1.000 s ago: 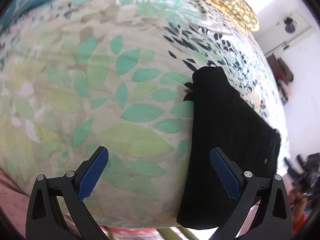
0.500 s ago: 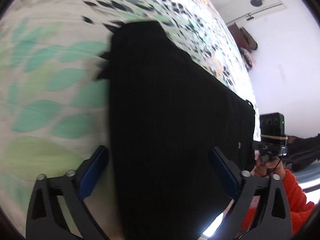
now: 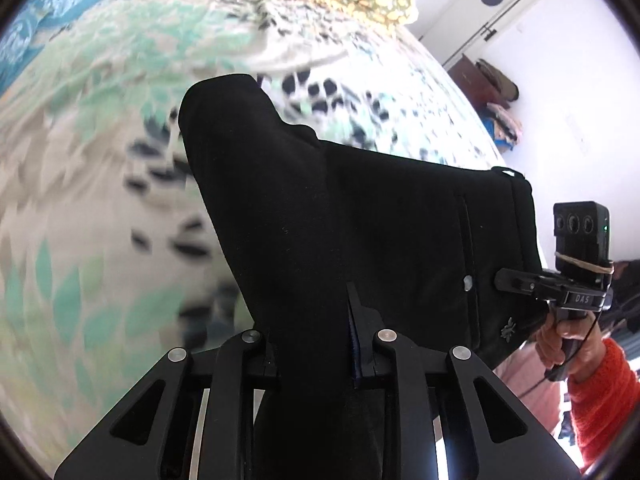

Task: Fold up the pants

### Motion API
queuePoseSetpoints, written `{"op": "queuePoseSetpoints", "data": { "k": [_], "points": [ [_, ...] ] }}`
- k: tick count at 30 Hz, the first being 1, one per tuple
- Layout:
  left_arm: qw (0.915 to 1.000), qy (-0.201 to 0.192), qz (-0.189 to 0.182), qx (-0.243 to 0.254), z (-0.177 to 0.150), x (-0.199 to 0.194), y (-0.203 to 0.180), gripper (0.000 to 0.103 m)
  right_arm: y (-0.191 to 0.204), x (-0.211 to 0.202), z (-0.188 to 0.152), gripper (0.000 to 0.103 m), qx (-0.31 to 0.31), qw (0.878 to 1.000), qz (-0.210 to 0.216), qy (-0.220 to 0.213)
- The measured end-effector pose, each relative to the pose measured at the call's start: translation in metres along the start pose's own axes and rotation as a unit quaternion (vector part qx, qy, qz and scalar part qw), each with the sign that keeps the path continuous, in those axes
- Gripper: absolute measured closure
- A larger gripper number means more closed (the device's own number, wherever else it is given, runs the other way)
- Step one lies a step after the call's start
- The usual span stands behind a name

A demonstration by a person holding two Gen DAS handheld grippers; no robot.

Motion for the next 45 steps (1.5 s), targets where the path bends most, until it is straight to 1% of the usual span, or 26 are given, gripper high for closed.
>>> {"op": "queuePoseSetpoints", "data": {
  "k": [2, 4, 5, 6, 7, 8, 9, 10, 11, 12, 13, 14, 15, 16, 17, 18, 19, 21, 24, 27, 28, 30, 34, 38, 41, 45],
  "points": [
    [0.9999, -0.008, 0.014, 0.002, 0.036, 0.017, 0.006, 0.081, -0.010, 0.006, 0.032, 0.060, -0.009, 1.000, -0.015, -0.009],
    [0.9992, -0.013, 0.035, 0.011, 0.058, 0.035, 0.011, 0.081, -0.027, 0.020, 0.056, 0.060, -0.006, 0.999, -0.033, -0.014],
    [0.9987, -0.011, 0.048, 0.015, 0.063, 0.044, 0.015, 0.079, -0.039, 0.028, 0.064, 0.059, 0.004, 0.999, -0.047, -0.017],
    [0.9978, -0.001, 0.065, 0.013, 0.067, 0.061, 0.019, 0.074, -0.051, 0.035, 0.069, 0.058, 0.018, 0.998, -0.060, -0.017],
    [0.9958, 0.012, 0.090, 0.010, 0.065, 0.074, 0.025, 0.067, -0.065, 0.042, 0.070, 0.054, 0.038, 0.996, -0.074, -0.013],
    [0.9927, 0.025, 0.118, 0.008, 0.062, 0.082, 0.032, 0.047, -0.081, 0.044, 0.066, 0.046, 0.064, 0.994, -0.089, -0.013],
    [0.9870, 0.040, 0.156, 0.006, 0.055, 0.087, 0.041, 0.034, -0.093, 0.040, 0.062, 0.041, 0.096, 0.992, -0.086, -0.020],
    [0.9832, 0.039, 0.178, 0.006, 0.047, 0.086, 0.046, 0.031, -0.099, 0.032, 0.057, 0.033, 0.122, 0.990, -0.067, -0.035],
    [0.9834, 0.026, 0.179, 0.005, 0.039, 0.078, 0.046, 0.027, -0.103, 0.020, 0.050, 0.028, 0.142, 0.987, -0.055, -0.054],
    [0.9841, 0.009, 0.177, 0.002, 0.028, 0.063, 0.047, 0.019, -0.106, 0.007, 0.042, 0.025, 0.154, 0.984, -0.057, -0.073],
    [0.9833, -0.002, 0.182, 0.002, 0.018, 0.052, 0.048, 0.015, -0.109, -0.008, 0.033, 0.018, 0.162, 0.981, -0.061, -0.091],
    [0.9809, -0.016, 0.194, 0.004, 0.009, 0.039, 0.049, 0.009, -0.109, -0.021, 0.022, 0.013, 0.168, 0.978, -0.068, -0.107],
    [0.9764, -0.032, 0.213, 0.008, 0.000, 0.026, 0.047, 0.007, -0.108, -0.033, 0.010, 0.012, 0.167, 0.975, -0.080, -0.121],
    [0.9713, -0.045, 0.233, 0.013, -0.013, 0.012, 0.044, 0.007, -0.103, -0.045, -0.002, 0.011, 0.161, 0.973, -0.093, -0.135],
    [0.9691, -0.048, 0.241, 0.014, -0.021, 0.005, 0.041, 0.007, -0.095, -0.054, -0.013, 0.010, 0.151, 0.972, -0.105, -0.149],
    [0.9688, -0.049, 0.243, 0.014, -0.025, 0.002, 0.038, 0.007, -0.085, -0.061, -0.023, 0.008, 0.138, 0.970, -0.117, -0.163],
    [0.9705, -0.050, 0.236, 0.013, -0.034, -0.003, 0.031, 0.007, -0.074, -0.066, -0.029, 0.000, 0.125, 0.969, -0.126, -0.173],
    [0.9725, -0.055, 0.226, 0.010, -0.041, -0.011, 0.024, 0.006, -0.052, -0.071, -0.047, 0.000, 0.095, 0.965, -0.152, -0.189],
    [0.9675, -0.081, 0.240, 0.000, -0.043, -0.025, 0.009, 0.003, -0.030, -0.068, -0.068, 0.000, 0.052, 0.957, -0.212, -0.190],
    [0.9661, -0.099, 0.238, 0.000, -0.044, -0.040, -0.006, 0.003, -0.008, -0.067, -0.077, 0.000, 0.006, 0.950, -0.251, -0.185],
    [0.9645, -0.104, 0.243, 0.006, -0.044, -0.046, -0.010, 0.002, 0.000, -0.068, -0.077, 0.000, -0.007, 0.947, -0.262, -0.185],
    [0.9591, -0.116, 0.258, 0.017, -0.044, -0.059, -0.019, 0.002, 0.017, -0.071, -0.079, 0.000, -0.028, 0.941, -0.275, -0.193],
    [0.9520, -0.136, 0.273, 0.024, -0.046, -0.080, -0.026, 0.002, 0.041, -0.075, -0.077, 0.000, -0.062, 0.932, -0.297, -0.199],
    [0.9446, -0.154, 0.288, 0.029, -0.046, -0.097, -0.030, 0.002, 0.057, -0.080, -0.080, 0.000, -0.076, 0.924, -0.314, -0.202],
    [0.9403, -0.164, 0.296, 0.034, -0.049, -0.106, -0.033, 0.002, 0.064, -0.084, -0.086, 0.000, -0.073, 0.921, -0.324, -0.204],
    [0.9379, -0.169, 0.299, 0.046, -0.052, -0.115, -0.039, 0.002, 0.074, -0.092, -0.090, 0.000, -0.073, 0.920, -0.326, -0.205]
  ]
}}
Point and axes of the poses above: each gripper's, at about its wrist camera, not at the fingertips, and x roughly the way its jaws point, y to its left, z to its top, the point moved 7 cm from there along x, roughly the way its jaws point, and after that the axes turned 9 degrees about x, right-handed, at the moved point
